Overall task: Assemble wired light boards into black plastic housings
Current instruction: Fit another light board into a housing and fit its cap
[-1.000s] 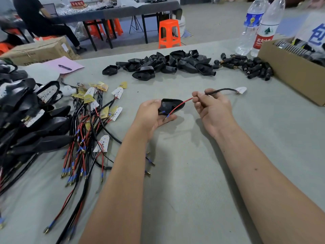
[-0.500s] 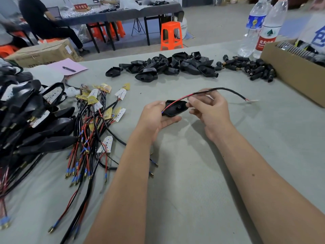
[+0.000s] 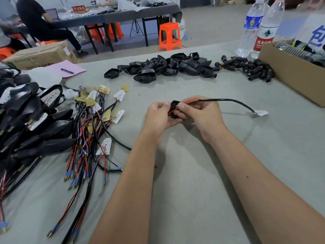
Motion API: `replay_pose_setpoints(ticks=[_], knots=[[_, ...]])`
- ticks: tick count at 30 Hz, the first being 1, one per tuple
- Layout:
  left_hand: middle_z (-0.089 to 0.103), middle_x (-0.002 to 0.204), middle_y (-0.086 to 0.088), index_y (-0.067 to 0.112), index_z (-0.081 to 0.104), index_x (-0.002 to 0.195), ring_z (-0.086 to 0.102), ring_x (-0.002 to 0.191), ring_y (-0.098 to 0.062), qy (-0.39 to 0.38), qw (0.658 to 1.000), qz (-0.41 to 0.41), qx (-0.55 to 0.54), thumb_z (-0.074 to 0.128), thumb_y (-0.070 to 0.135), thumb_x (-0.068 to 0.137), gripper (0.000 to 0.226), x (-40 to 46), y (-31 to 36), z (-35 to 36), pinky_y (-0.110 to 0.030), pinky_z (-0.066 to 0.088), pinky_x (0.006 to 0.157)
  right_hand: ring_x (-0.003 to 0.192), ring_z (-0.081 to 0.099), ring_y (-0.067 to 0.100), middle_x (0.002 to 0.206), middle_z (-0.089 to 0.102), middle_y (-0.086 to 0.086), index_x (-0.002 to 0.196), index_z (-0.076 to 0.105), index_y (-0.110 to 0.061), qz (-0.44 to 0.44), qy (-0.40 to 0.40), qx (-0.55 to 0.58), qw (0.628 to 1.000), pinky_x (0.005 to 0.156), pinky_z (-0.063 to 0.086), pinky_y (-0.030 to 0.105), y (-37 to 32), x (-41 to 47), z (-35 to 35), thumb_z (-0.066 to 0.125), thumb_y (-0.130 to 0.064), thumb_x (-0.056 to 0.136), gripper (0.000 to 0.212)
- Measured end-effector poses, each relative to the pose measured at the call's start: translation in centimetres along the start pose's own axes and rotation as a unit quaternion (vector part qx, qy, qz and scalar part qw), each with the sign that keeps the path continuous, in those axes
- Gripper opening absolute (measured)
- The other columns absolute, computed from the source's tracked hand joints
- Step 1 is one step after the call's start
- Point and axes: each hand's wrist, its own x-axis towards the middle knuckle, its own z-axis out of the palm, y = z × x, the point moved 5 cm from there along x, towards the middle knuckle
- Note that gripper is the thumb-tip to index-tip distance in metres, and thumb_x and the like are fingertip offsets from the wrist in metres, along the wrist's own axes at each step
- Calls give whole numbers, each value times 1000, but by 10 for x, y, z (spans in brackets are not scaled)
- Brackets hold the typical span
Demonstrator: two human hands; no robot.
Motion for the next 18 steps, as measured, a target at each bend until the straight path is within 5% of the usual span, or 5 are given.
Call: replay_pose_setpoints(ticks=[6,13,18], knots=[[69,109,-33,-8,57,103,75,87,-37,-31,995,-35,-86,35,11,111,29,-2,1,-1,-42,64,81,69,77,30,70,74,11,88,71,1,6,103,13,995,65,62,27,2,1,-11,73,6,89,5],[68,110,-33,-6,50,118,75,79,-39,-8,997,-24,-69,35,7,110,21,0,0,0,-39,64,79,68,77,30,69,73,9,84,71,-3,1,163,-12,987,68,64,36,6,2,-14,75,2,88,7],[66,110,-31,-5,54,103,76,79,-36,31,997,-16,-66,29,-4,106,25,-1,-1,-4,-30,63,72,70,77,29,69,74,11,88,71,-1,-4,162,1,987,69,63,31,4,3,-17,74,0,90,4]])
